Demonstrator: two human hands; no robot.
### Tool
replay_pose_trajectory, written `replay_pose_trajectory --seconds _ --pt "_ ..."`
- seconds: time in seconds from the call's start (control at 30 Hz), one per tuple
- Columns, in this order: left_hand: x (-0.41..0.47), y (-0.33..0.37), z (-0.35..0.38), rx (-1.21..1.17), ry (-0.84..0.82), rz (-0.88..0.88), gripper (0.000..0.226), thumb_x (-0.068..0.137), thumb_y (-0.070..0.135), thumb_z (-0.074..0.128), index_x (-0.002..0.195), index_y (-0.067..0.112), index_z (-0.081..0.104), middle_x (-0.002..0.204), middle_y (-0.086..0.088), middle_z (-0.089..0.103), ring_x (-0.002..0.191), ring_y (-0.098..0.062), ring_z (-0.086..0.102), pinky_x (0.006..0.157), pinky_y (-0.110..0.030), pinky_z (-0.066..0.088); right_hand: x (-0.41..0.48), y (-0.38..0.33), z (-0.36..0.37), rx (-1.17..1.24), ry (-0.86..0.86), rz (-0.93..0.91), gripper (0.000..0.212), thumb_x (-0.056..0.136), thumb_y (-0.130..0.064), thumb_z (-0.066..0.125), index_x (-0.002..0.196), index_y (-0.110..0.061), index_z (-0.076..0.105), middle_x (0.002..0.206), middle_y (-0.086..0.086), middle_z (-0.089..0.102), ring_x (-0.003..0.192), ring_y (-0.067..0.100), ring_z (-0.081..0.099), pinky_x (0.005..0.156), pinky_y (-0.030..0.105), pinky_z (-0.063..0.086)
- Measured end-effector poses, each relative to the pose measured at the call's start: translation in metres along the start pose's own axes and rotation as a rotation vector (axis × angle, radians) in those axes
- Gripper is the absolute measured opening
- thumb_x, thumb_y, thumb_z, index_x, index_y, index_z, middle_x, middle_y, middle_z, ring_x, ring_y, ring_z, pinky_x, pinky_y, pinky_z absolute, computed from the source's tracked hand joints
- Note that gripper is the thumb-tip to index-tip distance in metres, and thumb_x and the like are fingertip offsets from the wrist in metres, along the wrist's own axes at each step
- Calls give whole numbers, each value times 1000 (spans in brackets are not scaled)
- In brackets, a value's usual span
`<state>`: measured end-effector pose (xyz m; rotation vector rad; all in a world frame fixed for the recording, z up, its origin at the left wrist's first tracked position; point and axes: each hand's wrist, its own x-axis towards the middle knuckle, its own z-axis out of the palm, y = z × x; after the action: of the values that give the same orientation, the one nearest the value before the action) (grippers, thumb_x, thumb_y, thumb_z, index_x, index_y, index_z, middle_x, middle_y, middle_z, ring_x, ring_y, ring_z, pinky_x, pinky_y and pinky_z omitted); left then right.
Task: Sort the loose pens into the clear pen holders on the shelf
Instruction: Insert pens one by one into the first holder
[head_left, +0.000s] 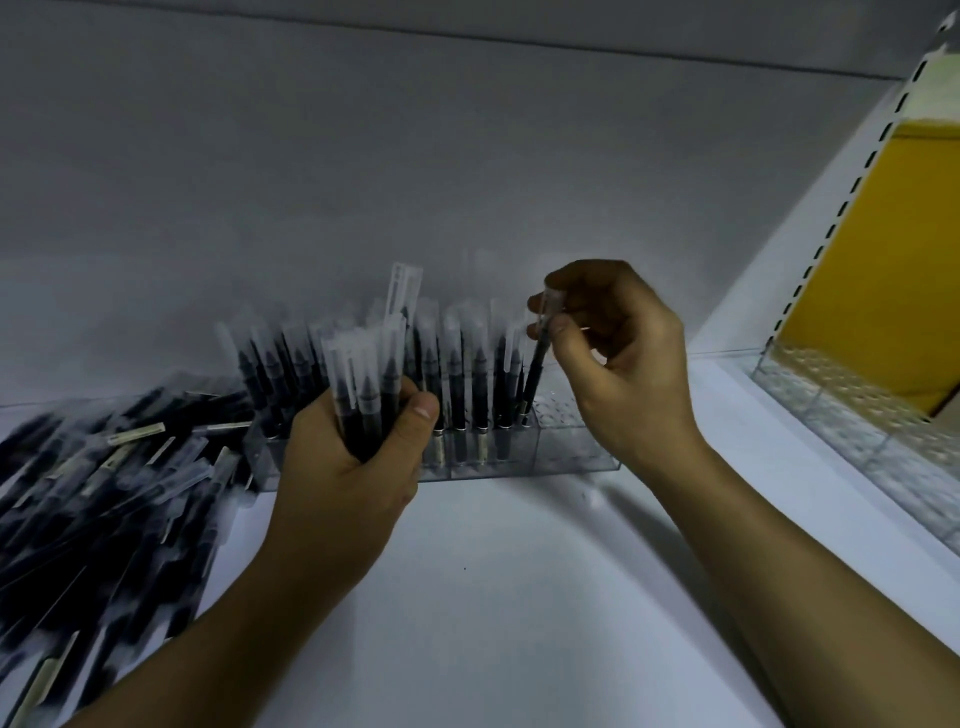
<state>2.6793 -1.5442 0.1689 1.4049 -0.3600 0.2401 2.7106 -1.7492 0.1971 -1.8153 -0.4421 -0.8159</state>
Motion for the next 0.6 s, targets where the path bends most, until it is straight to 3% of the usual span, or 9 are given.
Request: replay_pose_trajectory --seconds 0.23,0.43,0.53,0.6 --pt "0 3 3 45 -35 -1 26 83 27 59 75 6 48 46 1 36 38 -15 28 38 -24 25 0 4 3 -121 -34 46 31 93 -1 63 111 -25 66 106 -4 69 88 16 69 73 37 60" --pt "0 1 0 95 -97 -89 23 86 29 58 69 16 50 47 -4 35 40 -20 31 39 -28 27 -3 7 2 -188 -46 70 31 91 -3 66 111 -27 66 107 -6 67 92 11 67 71 32 59" --pt "0 -2 -2 162 -145 -114 30 96 21 56 71 6 50 46 -8 42 36 -18 38 36 -24 32 -6 2 3 -171 38 12 30 88 -10 69 114 -25 66 111 -5 66 91 14 66 66 28 55" --pt "-1 -3 -2 161 -202 -143 32 98 19 54 74 -2 50 48 -9 44 37 -17 39 35 -24 33 -10 -4 5 -113 74 -46 25 89 -11 70 112 -20 67 100 -2 67 80 16 63 60 29 50"
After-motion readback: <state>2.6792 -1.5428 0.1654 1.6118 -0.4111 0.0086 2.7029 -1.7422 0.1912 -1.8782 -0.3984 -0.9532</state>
